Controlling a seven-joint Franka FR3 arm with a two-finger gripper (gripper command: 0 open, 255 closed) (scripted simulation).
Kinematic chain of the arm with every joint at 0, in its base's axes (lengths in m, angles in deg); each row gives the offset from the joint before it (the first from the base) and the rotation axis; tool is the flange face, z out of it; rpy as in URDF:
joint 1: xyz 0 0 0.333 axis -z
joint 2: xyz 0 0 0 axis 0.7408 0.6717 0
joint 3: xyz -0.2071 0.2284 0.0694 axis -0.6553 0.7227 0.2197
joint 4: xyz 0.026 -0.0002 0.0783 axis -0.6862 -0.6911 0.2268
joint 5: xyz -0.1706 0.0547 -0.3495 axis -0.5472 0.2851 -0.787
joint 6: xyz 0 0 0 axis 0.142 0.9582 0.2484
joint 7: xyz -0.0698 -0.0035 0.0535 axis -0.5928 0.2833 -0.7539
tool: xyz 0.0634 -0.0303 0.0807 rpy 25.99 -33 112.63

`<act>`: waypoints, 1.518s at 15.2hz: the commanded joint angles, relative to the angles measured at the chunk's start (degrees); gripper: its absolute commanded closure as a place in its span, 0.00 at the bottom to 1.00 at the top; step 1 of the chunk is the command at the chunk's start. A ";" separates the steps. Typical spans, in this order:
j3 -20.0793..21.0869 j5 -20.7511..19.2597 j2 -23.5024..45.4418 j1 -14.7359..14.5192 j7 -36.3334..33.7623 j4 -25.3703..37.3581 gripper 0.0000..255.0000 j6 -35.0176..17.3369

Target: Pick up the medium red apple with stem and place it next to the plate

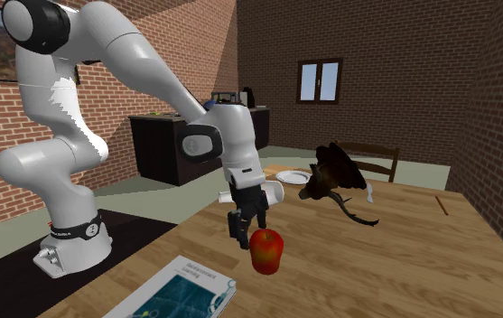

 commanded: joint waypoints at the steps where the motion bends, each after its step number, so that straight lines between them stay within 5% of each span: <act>1: -0.12 -0.42 1.46 -0.02 -0.28 0.03 0.00 -1.45; 11: -0.23 -0.76 2.63 -0.08 -0.52 0.14 0.00 -2.50; 12: -0.23 -0.76 2.63 -0.08 -0.52 0.14 1.00 -2.50; 23: -0.10 -0.36 1.38 -0.01 -0.21 0.37 1.00 -1.04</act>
